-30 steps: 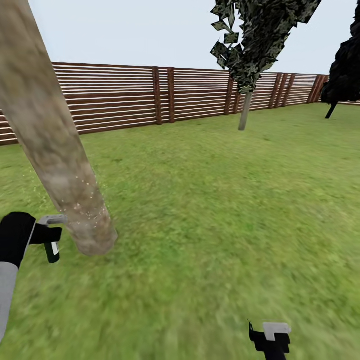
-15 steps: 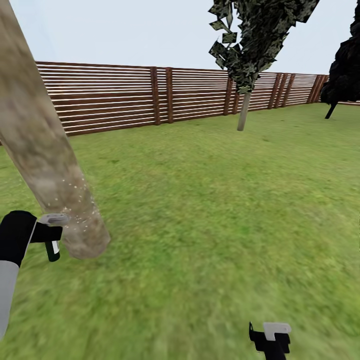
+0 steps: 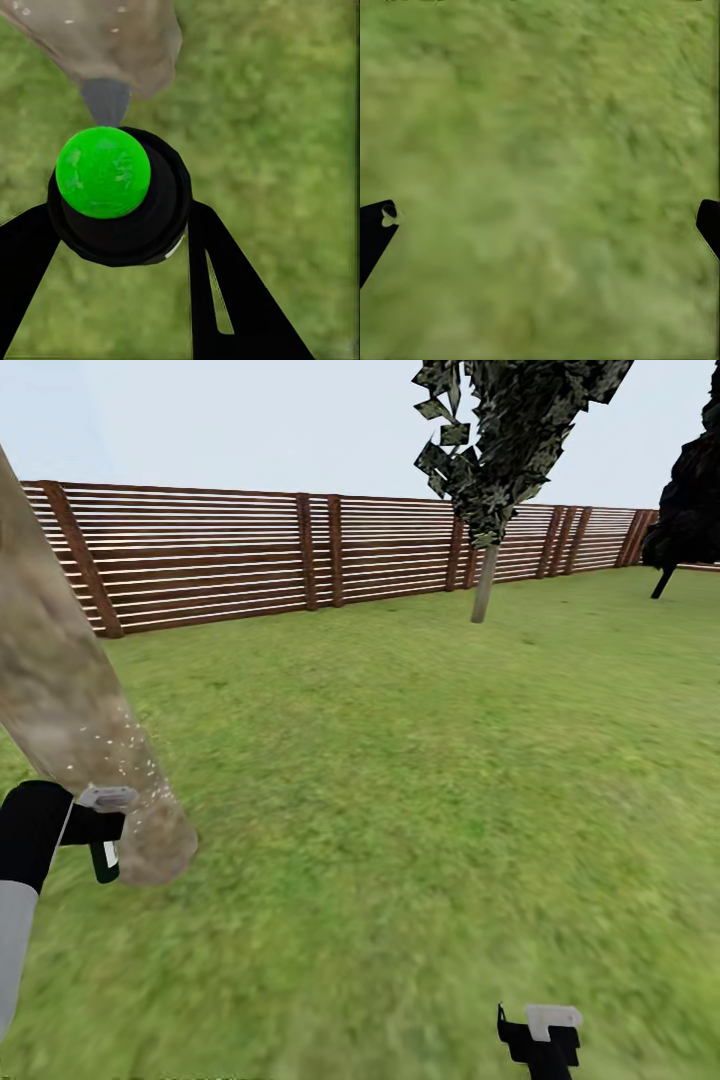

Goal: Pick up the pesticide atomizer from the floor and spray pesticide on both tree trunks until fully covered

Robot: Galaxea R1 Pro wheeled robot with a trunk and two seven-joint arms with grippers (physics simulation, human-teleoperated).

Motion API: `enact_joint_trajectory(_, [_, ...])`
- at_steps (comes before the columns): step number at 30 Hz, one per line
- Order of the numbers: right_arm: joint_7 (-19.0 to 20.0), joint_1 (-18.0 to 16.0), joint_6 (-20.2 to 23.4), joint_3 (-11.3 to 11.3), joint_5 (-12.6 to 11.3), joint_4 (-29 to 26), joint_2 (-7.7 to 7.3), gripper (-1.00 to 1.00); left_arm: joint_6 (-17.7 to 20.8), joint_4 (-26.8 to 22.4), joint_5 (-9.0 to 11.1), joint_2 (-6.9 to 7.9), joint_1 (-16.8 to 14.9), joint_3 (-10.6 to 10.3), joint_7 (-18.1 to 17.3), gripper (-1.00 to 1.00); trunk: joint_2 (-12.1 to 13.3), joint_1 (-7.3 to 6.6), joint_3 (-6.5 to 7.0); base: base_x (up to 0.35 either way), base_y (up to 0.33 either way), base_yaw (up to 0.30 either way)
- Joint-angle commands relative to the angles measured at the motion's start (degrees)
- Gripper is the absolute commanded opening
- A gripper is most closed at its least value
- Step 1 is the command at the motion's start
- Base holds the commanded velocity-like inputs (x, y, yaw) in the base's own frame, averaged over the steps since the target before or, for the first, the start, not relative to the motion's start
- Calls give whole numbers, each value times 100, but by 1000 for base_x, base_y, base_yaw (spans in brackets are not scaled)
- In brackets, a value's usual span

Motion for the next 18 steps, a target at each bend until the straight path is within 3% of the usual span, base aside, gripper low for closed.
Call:
enact_joint_trajectory(1, [-31,-3,-10,-32,61,2,2,100,14,-5,-70,-3,-10,10,-58,-100,-2,-1,-5,52,-273,214])
enact_joint_trajectory(4, [-31,-3,-10,-31,61,2,3,100,14,-5,-79,2,-11,9,-47,-100,-2,-1,-5,134,-256,260])
enact_joint_trajectory(9, [-31,-3,-10,-31,61,2,3,100,31,1,-655,-2,22,38,-41,-100,-2,-1,-5,193,-233,277])
enact_joint_trajectory(14, [-31,-3,-10,-30,61,2,4,100,32,23,-690,-18,60,44,-42,-100,-2,-1,-5,197,-231,204])
enact_joint_trajectory(18, [-31,-5,-10,-32,61,2,3,100,29,27,-707,-245,66,44,-41,-100,-2,-1,-5,198,-230,10])
